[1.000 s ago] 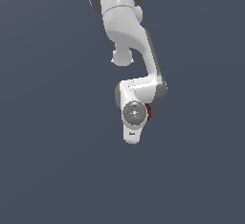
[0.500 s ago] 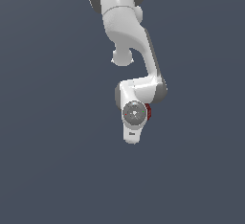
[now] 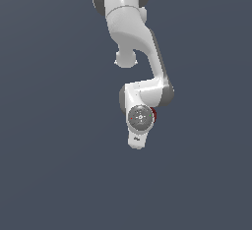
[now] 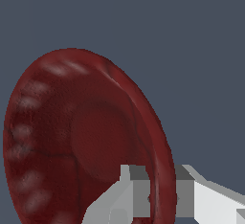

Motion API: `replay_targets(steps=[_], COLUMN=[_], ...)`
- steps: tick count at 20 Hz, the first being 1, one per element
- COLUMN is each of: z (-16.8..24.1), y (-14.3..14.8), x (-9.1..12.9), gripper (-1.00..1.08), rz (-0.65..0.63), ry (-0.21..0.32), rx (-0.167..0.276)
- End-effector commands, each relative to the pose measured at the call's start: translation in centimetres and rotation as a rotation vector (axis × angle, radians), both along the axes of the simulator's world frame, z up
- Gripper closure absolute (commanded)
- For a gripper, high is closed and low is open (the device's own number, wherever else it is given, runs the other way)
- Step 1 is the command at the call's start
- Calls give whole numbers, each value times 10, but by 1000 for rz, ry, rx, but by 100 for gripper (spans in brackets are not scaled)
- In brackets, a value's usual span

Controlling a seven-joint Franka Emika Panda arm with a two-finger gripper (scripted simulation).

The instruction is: Pick up the object and move it to a goal position.

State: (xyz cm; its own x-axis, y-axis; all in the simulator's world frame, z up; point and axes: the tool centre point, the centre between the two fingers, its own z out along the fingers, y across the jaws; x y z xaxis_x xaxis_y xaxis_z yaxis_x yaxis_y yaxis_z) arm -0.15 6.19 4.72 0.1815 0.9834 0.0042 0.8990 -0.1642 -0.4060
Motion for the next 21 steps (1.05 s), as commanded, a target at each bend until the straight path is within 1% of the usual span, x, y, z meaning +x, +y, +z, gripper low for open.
replay_targets(steps=[1, 11, 16, 21], z=[5, 23, 27, 27], y=[4, 21, 25, 25], x=[6, 32, 37, 38], gripper=[108, 108, 108, 108], rz=[1, 1, 1, 1], ry=[-3, -3, -3, -3], rx=[0, 0, 0, 0])
